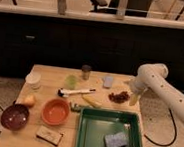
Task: Place grapes in red bowl
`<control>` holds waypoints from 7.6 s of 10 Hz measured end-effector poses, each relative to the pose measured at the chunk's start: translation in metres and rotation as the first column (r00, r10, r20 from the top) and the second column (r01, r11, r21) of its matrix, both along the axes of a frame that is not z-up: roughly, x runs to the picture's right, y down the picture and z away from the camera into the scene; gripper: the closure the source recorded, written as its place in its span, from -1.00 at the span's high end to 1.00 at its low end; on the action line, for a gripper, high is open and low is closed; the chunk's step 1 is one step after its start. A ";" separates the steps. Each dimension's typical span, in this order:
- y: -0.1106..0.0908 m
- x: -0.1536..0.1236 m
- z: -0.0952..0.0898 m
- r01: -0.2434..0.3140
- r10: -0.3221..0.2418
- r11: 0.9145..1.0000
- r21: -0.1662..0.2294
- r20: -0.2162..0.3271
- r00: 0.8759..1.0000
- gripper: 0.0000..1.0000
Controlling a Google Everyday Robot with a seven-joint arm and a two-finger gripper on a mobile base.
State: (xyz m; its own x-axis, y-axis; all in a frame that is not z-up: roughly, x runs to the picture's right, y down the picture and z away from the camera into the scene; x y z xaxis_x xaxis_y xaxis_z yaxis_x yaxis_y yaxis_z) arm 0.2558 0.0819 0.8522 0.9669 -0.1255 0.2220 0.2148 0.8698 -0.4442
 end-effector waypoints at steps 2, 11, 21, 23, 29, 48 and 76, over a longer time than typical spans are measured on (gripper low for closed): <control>0.003 0.001 0.007 0.009 -0.009 1.000 -0.008 0.009 1.000 0.60; 0.018 0.000 0.032 0.055 -0.053 0.998 -0.038 0.059 0.997 0.60; 0.029 0.000 0.050 0.097 -0.089 0.993 -0.063 0.118 0.989 0.60; 0.031 -0.003 0.053 0.109 -0.099 0.992 -0.070 0.129 0.987 0.60; 0.037 -0.001 0.058 0.132 -0.117 0.987 -0.092 0.149 0.982 0.60; 0.045 0.006 0.062 0.167 -0.146 0.978 -0.122 0.166 0.975 0.60; 0.048 0.019 0.063 0.128 -0.109 0.979 -0.159 0.122 0.987 0.60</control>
